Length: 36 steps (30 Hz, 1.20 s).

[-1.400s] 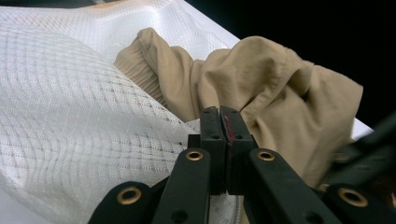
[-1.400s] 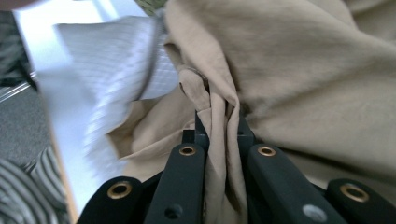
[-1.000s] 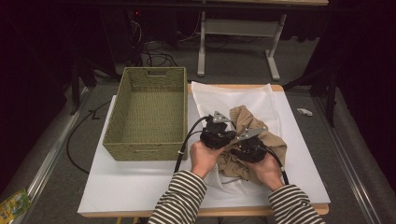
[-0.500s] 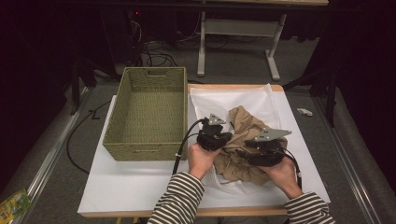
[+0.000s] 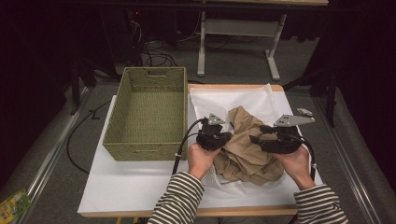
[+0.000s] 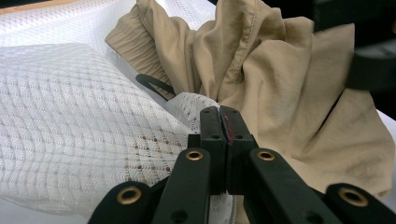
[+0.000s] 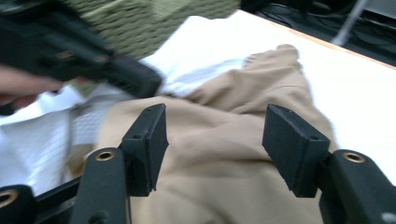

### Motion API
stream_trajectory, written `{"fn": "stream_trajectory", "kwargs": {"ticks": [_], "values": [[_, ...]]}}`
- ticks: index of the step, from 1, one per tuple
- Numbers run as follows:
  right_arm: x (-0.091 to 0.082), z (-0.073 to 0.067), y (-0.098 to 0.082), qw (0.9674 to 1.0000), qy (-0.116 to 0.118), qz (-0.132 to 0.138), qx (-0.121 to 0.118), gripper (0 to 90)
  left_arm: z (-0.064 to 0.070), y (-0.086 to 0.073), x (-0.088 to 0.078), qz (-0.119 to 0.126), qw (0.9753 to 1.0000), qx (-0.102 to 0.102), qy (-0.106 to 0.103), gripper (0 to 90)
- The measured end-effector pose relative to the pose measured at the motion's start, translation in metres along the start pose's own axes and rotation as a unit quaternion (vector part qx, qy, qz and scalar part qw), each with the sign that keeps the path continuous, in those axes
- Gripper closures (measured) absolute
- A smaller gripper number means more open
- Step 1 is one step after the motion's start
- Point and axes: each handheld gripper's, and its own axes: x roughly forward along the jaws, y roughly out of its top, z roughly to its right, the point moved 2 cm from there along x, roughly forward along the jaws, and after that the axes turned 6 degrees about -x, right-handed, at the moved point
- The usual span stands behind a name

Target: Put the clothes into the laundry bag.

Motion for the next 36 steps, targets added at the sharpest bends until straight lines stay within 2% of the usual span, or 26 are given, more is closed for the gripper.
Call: {"fn": "stream_trajectory", "kwargs": {"ticks": [1, 2, 3, 4, 7, 10, 12, 15, 16, 17, 18, 19, 20, 22, 23, 24, 27, 28, 29, 31, 33, 36], "values": [[0.008, 0.009, 0.001, 0.9998, -0.016, -0.012, 0.006, 35.6, 0.000, 0.000, 0.001, 0.000, 1.0000, 0.000, -0.001, 89.2], [0.008, 0.009, 0.001, 0.9998, -0.016, -0.012, 0.006, 35.6, 0.000, 0.000, 0.001, 0.000, 1.0000, 0.000, -0.001, 89.2], [0.019, 0.018, 0.001, 0.9990, -0.027, -0.031, 0.015, 32.9, 0.000, 0.000, 0.000, -0.002, 1.0000, 0.002, -0.001, 89.2], [0.019, 0.018, 0.001, 0.9990, -0.027, -0.031, 0.015, 32.9, 0.000, 0.000, 0.000, -0.002, 1.0000, 0.002, -0.001, 89.2], [0.039, 0.026, -0.002, 0.9976, -0.029, -0.057, 0.028, 31.3, 0.000, 0.000, 0.000, -0.002, 1.0000, 0.001, -0.001, 89.2], [0.058, 0.030, -0.006, 0.9951, -0.032, -0.088, 0.031, 33.9, 0.000, 0.001, 0.000, -0.002, 1.0000, 0.000, -0.001, 89.2], [0.066, 0.033, -0.009, 0.9942, -0.022, -0.099, 0.036, 44.1, -0.001, 0.000, 0.000, -0.003, 1.0000, 0.001, -0.001, 89.2], [0.068, 0.033, -0.012, 0.9941, -0.007, -0.105, 0.025, 68.4, -0.001, 0.000, 0.001, -0.003, 1.0000, -0.001, -0.001, 89.1], [0.064, 0.032, -0.013, 0.9947, 0.003, -0.101, 0.017, 79.7, -0.001, 0.001, 0.001, -0.003, 1.0000, -0.001, -0.002, 89.2], [0.064, 0.032, -0.013, 0.9947, 0.003, -0.101, 0.017, 79.7, -0.001, 0.001, 0.001, -0.003, 1.0000, -0.001, -0.002, 89.2], [0.060, 0.032, -0.014, 0.9954, 0.009, -0.094, 0.017, 82.8, -0.001, 0.001, 0.001, -0.003, 1.0000, -0.001, -0.002, 89.2], [0.050, 0.029, -0.013, 0.9970, 0.017, -0.075, 0.012, 84.3, -0.001, 0.001, 0.001, -0.003, 1.0000, -0.002, -0.001, 89.2], [0.050, 0.029, -0.013, 0.9970, 0.017, -0.075, 0.012, 84.8, -0.002, 0.001, 0.001, -0.002, 1.0000, -0.003, 0.000, 89.2], [0.038, 0.023, -0.012, 0.9984, 0.024, -0.052, -0.001, 85.0, -0.002, 0.002, 0.001, -0.001, 1.0000, -0.008, 0.000, 89.2], [0.027, 0.012, -0.014, 0.9984, 0.033, -0.039, -0.022, 85.0, -0.003, 0.002, 0.001, -0.001, 1.0000, -0.010, 0.000, 89.2], [0.027, 0.012, -0.014, 0.9984, 0.033, -0.039, -0.022, 85.0, -0.003, 0.002, 0.002, -0.001, 0.9999, -0.012, -0.001, 89.2], [0.015, -0.006, -0.018, 0.9971, 0.053, -0.026, -0.047, 85.0, -0.005, 0.003, 0.003, -0.002, 0.9999, -0.017, -0.001, 89.2], [0.011, -0.018, -0.021, 0.9958, 0.065, -0.024, -0.060, 85.0, -0.004, 0.004, 0.004, -0.004, 0.9998, -0.017, -0.001, 89.2], [0.011, -0.018, -0.021, 0.9958, 0.065, -0.024, -0.060, 85.0, -0.004, 0.005, 0.004, -0.004, 0.9999, -0.015, 0.000, 89.2], [0.010, -0.028, -0.022, 0.9942, 0.072, -0.028, -0.074, 84.9, -0.002, 0.009, 0.003, 0.002, 0.9999, -0.013, 0.000, 89.2], [0.016, -0.039, -0.026, 0.9917, 0.085, -0.045, -0.086, 84.8, 0.000, 0.012, 0.001, 0.003, 1.0000, -0.009, -0.001, 89.2], [0.023, -0.042, -0.029, 0.9904, 0.092, -0.055, -0.088, 84.8, 0.002, 0.016, -0.002, 0.010, 0.9998, -0.016, -0.011, 89.2]]}}
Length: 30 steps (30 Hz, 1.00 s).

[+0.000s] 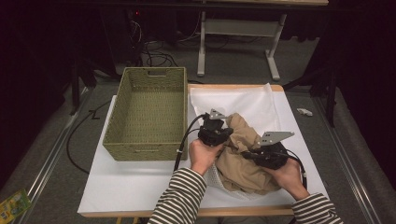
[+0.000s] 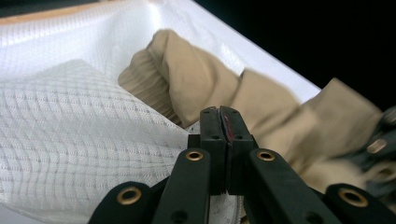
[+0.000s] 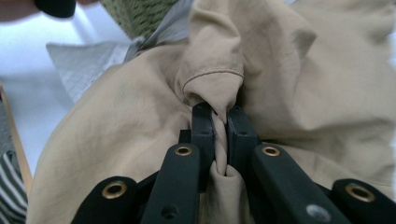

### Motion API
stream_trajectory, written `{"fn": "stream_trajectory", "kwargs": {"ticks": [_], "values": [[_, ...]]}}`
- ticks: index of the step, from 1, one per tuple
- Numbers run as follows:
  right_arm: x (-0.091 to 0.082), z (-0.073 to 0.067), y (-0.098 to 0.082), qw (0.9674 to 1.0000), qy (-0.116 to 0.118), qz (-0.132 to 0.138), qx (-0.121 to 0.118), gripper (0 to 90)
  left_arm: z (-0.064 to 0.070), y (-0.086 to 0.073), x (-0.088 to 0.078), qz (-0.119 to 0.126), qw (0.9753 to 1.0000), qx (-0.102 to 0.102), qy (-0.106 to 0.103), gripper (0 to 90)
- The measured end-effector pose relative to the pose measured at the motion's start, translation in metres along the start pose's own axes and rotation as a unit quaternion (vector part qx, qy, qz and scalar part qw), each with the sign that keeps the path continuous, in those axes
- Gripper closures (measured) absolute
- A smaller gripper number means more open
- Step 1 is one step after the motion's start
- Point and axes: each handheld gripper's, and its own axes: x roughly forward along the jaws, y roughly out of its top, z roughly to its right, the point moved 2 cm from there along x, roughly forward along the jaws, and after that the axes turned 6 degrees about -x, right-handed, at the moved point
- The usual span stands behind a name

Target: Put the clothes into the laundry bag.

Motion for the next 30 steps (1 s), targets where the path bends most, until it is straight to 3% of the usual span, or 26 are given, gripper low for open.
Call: {"fn": "stream_trajectory", "kwargs": {"ticks": [7, 9, 12, 13, 14, 15, 19, 23, 26, 30], "values": [[0.031, 0.000, 0.003, 0.9995, -0.001, -0.032, 0.000, 84.8, 0.007, 0.003, -0.009, 0.008, 0.9998, 0.008, -0.014, 89.4], [0.044, 0.003, 0.007, 0.9984, -0.021, -0.053, -0.001, 84.6, 0.014, 0.006, -0.012, 0.013, 0.9996, 0.016, -0.021, 89.4], [0.052, 0.008, 0.007, 0.9975, -0.036, -0.060, 0.009, 84.5, 0.018, 0.006, -0.014, 0.013, 0.9994, 0.021, -0.024, 89.5], [0.060, 0.017, 0.006, 0.9961, -0.051, -0.065, 0.030, 84.5, 0.020, 0.005, -0.013, 0.012, 0.9994, 0.025, -0.023, 89.5], [0.060, 0.017, 0.006, 0.9961, -0.051, -0.065, 0.030, 84.5, 0.020, 0.005, -0.013, 0.012, 0.9994, 0.025, -0.023, 89.5], [0.066, 0.027, 0.003, 0.9948, -0.062, -0.065, 0.047, 84.5, 0.020, 0.002, -0.010, 0.007, 0.9994, 0.027, -0.021, 89.5], [0.073, 0.038, 0.003, 0.9925, -0.080, -0.054, 0.075, 83.3, 0.018, -0.004, -0.004, 0.001, 0.9995, 0.025, -0.018, 89.4], [0.069, 0.036, 0.004, 0.9939, -0.071, -0.040, 0.074, 74.3, 0.015, -0.009, -0.001, 0.002, 0.9997, 0.018, -0.018, 89.4], [0.052, 0.030, 0.006, 0.9951, -0.062, -0.023, 0.074, 63.1, 0.013, -0.012, -0.003, 0.000, 0.9996, 0.024, -0.012, 89.3], [0.026, 0.026, 0.005, 0.9957, -0.064, -0.007, 0.066, 55.1, 0.009, -0.015, -0.004, -0.002, 0.9997, 0.022, -0.005, 89.3]]}}
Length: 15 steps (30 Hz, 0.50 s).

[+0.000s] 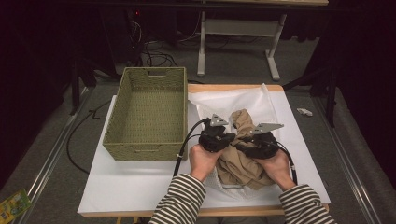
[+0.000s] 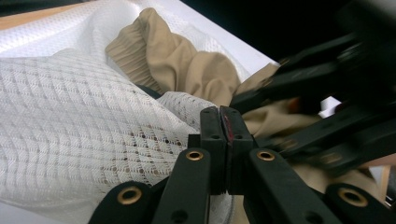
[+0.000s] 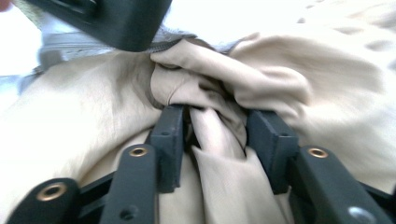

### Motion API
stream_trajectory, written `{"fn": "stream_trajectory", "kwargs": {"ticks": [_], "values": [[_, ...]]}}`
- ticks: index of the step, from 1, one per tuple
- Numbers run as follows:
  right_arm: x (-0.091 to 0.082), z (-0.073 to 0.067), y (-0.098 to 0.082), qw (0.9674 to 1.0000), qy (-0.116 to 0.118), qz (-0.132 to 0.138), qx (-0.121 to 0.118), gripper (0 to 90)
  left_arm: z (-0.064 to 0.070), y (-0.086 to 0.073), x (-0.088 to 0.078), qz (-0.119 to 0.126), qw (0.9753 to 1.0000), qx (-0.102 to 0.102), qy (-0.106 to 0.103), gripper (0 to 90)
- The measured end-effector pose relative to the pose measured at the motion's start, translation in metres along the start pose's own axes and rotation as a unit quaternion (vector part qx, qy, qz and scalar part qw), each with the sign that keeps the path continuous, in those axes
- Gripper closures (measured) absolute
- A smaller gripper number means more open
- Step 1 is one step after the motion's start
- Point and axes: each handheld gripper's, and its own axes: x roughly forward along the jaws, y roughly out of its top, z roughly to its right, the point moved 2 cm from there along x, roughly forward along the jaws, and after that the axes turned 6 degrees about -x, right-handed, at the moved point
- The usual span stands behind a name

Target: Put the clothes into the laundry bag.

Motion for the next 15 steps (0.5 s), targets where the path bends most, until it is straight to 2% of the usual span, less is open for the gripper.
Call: {"fn": "stream_trajectory", "kwargs": {"ticks": [3, 4, 7, 9, 12, 15], "values": [[-0.015, 0.003, 0.000, 1.0000, -0.004, 0.006, -0.003, 51.2, -0.003, -0.002, 0.000, 0.000, 1.0000, 0.003, 0.007, 89.3], [-0.025, 0.006, 0.002, 0.9999, -0.008, 0.012, 0.001, 49.0, -0.003, -0.002, 0.000, -0.001, 1.0000, -0.001, 0.004, 89.3], [-0.033, 0.011, 0.005, 0.9996, -0.013, 0.025, 0.002, 47.0, -0.004, -0.003, -0.002, 0.000, 0.9999, 0.006, 0.009, 89.3], [-0.038, 0.017, 0.011, 0.9989, -0.022, 0.037, 0.017, 43.2, -0.004, -0.003, -0.001, 0.000, 0.9999, 0.005, 0.009, 89.3], [-0.035, 0.030, 0.020, 0.9980, -0.027, 0.038, 0.043, 39.5, -0.004, -0.003, -0.001, -0.001, 1.0000, 0.001, 0.005, 89.3], [-0.017, 0.043, 0.026, 0.9974, -0.030, 0.010, 0.064, 36.4, -0.003, -0.004, -0.001, -0.001, 1.0000, 0.003, 0.006, 89.3]]}}
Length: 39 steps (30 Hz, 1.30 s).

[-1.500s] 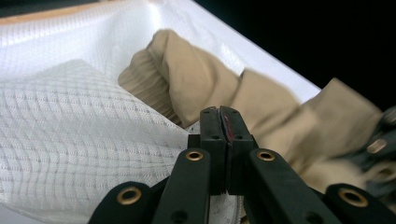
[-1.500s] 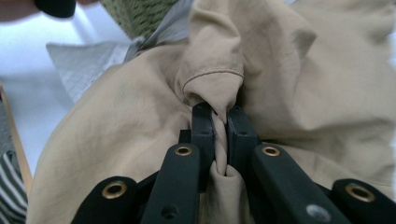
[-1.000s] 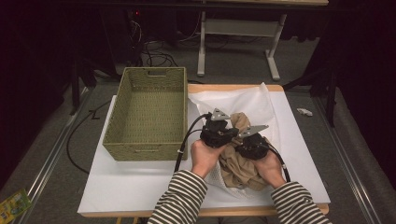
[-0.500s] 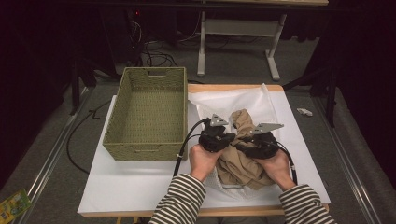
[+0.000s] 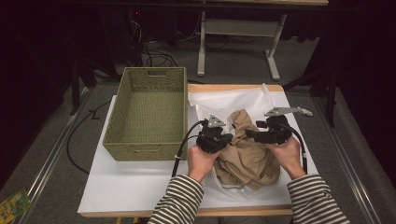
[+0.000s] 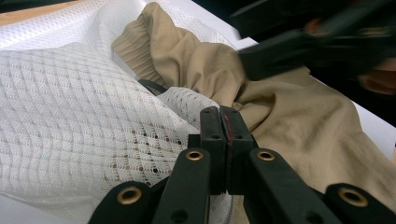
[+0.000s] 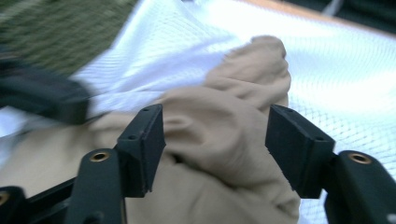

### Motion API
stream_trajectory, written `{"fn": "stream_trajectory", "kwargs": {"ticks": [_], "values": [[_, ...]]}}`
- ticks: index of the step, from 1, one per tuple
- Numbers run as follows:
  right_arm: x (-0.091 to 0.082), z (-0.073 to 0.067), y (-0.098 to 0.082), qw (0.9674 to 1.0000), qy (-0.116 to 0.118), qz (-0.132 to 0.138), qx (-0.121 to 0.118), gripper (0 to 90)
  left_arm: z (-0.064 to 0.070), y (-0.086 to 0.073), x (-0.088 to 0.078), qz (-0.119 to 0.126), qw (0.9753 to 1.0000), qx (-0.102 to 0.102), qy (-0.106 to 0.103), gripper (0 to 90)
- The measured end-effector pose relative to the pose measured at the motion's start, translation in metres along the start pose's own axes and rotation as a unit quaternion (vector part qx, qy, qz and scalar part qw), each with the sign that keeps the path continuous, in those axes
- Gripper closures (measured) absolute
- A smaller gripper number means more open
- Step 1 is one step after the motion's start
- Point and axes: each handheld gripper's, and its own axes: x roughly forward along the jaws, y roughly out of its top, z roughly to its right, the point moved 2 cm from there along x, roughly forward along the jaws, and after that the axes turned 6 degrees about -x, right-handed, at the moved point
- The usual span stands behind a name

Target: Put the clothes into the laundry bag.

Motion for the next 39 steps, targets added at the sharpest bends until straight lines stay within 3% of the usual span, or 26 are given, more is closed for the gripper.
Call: {"fn": "stream_trajectory", "kwargs": {"ticks": [3, 4, 6, 8, 9, 15, 16, 19, 22, 23, 27, 32, 37, 38, 39], "values": [[0.025, 0.008, 0.001, 0.9994, 0.005, -0.030, 0.017, 38.6, 0.000, -0.001, 0.000, -0.003, 1.0000, 0.004, 0.003, 89.3], [0.032, 0.010, 0.000, 0.9987, 0.013, -0.041, 0.026, 45.1, 0.000, -0.001, 0.000, -0.005, 1.0000, 0.006, 0.005, 89.3], [0.042, 0.014, -0.004, 0.9970, 0.048, -0.049, 0.036, 71.8, -0.002, -0.002, 0.001, -0.009, 0.9999, 0.004, 0.009, 89.3], [0.041, 0.017, -0.006, 0.9946, 0.078, -0.041, 0.055, 84.4, -0.003, -0.001, 0.000, -0.009, 0.9999, -0.001, 0.009, 89.3], [0.038, 0.018, -0.007, 0.9945, 0.085, -0.033, 0.053, 86.3, -0.004, -0.001, 0.000, -0.006, 0.9999, -0.003, 0.009, 89.3], [0.001, -0.002, -0.015, 0.9967, 0.080, 0.012, -0.012, 88.1, -0.009, 0.005, 0.001, -0.007, 0.9998, -0.011, 0.016, 89.3], [-0.008, -0.010, -0.018, 0.9962, 0.077, 0.024, -0.032, 88.1, -0.009, 0.005, 0.002, -0.006, 0.9998, -0.014, 0.016, 89.3], [-0.022, -0.028, -0.027, 0.9941, 0.080, 0.038, -0.063, 88.2, -0.012, 0.008, 0.003, -0.005, 0.9996, -0.021, 0.019, 89.4], [-0.029, -0.046, -0.035, 0.9913, 0.083, 0.034, -0.096, 88.2, -0.017, 0.014, 0.002, 0.009, 0.9989, -0.045, 0.006, 89.4], [-0.025, -0.053, -0.041, 0.9895, 0.087, 0.027, -0.112, 88.1, -0.017, 0.016, 0.001, 0.016, 0.9988, -0.047, 0.004, 89.5], [-0.007, -0.054, -0.050, 0.9903, 0.093, 0.005, -0.103, 88.1, -0.018, 0.025, -0.006, 0.040, 0.9976, -0.057, -0.007, 89.6], [0.018, -0.054, -0.052, 0.9901, 0.097, -0.031, -0.097, 88.1, -0.014, 0.030, -0.011, 0.038, 0.9984, -0.042, -0.007, 89.6], [0.031, -0.062, -0.044, 0.9876, 0.078, -0.061, -0.122, 88.0, -0.010, 0.030, -0.009, 0.040, 0.9980, -0.043, -0.021, 89.6], [0.037, -0.061, -0.042, 0.9868, 0.060, -0.071, -0.132, 87.8, -0.008, 0.030, -0.009, 0.041, 0.9979, -0.043, -0.025, 89.6], [0.037, -0.061, -0.042, 0.9868, 0.060, -0.071, -0.132, 87.8, -0.007, 0.030, -0.009, 0.042, 0.9977, -0.044, -0.031, 89.6]]}}
